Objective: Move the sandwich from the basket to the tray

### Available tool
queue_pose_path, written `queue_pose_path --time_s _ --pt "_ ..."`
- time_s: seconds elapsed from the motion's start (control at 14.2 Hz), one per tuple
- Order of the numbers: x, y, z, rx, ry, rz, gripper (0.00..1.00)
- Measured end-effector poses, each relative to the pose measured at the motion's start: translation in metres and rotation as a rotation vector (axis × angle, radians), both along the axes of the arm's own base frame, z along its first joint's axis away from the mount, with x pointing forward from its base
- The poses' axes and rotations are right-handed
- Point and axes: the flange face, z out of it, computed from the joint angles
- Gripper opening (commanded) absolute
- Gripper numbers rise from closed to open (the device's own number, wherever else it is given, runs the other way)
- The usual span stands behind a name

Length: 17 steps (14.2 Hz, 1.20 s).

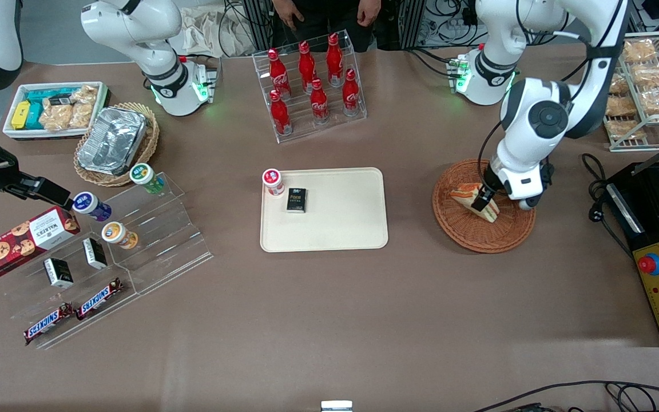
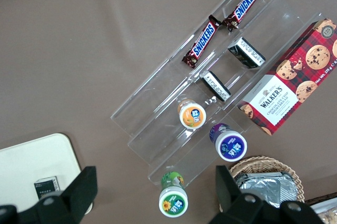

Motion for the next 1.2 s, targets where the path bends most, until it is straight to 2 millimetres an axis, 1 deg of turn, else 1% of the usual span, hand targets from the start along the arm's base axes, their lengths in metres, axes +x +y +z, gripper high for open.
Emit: queue_pose_path --time_s 0.21,0.35,0.42,0.49,0.56,0.64,0.85,0.99,1.06,1.13,1.2 --pt "0.0 0.0 -0.028 -0.006 -0.009 0.0 1.0" --pt "-0.002 0.0 -0.042 -0.007 -0.009 -0.001 0.98" --pt "-0.002 0.0 -0.046 -0.008 -0.01 -0.001 0.78" --pt "-0.002 0.0 -0.049 -0.009 -0.011 -0.001 0.51" --pt "-0.002 0.0 -0.052 -0.009 -0.012 -0.001 0.3" --pt "-0.002 0.0 -0.053 -0.009 -0.012 -0.001 0.0" --pt "-0.002 0.0 -0.053 -0.01 -0.015 -0.001 0.0" --pt "0.001 -0.001 -0.048 -0.013 -0.027 -0.006 0.0" --pt "0.003 -0.002 -0.041 -0.016 -0.042 -0.013 0.0" --pt "0.006 -0.002 -0.031 -0.019 -0.057 -0.026 0.0" --pt "0.008 -0.003 -0.015 -0.018 -0.062 -0.045 0.0"
